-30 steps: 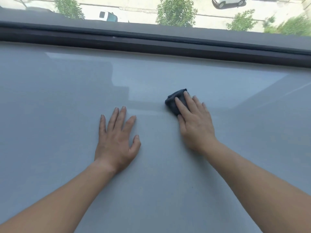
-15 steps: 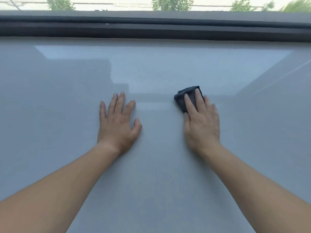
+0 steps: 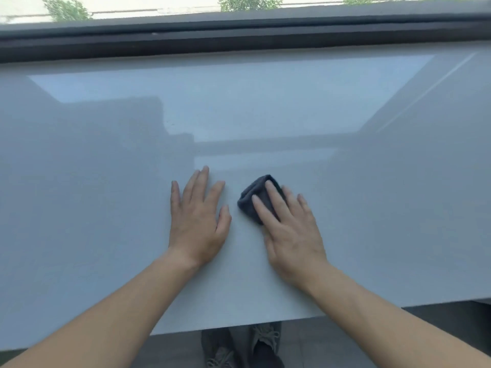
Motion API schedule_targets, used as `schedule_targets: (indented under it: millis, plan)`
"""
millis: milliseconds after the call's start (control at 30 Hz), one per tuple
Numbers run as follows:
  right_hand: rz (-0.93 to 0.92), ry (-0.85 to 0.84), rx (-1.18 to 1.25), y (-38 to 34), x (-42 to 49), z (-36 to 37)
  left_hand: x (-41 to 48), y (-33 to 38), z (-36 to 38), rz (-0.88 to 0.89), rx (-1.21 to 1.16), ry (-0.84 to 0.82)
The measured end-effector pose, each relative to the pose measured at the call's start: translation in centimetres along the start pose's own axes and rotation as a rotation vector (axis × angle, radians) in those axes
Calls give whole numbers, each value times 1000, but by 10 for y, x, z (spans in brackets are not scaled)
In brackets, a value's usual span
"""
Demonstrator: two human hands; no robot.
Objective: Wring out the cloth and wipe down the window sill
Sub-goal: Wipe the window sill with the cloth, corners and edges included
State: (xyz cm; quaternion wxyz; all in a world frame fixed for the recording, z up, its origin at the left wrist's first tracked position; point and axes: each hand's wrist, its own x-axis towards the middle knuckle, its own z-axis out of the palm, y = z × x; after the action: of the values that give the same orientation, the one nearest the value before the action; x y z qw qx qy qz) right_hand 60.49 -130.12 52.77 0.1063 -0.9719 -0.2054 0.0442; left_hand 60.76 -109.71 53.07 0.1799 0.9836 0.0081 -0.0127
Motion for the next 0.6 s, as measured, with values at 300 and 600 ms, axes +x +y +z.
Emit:
schedule_targets:
  millis: [300, 600]
  plan:
    - [301, 29, 43, 9, -37, -4, -9, -4, 8, 9, 92, -100]
    - [142, -6, -21, -1, -108, 1, -11, -2, 6, 5, 149, -128]
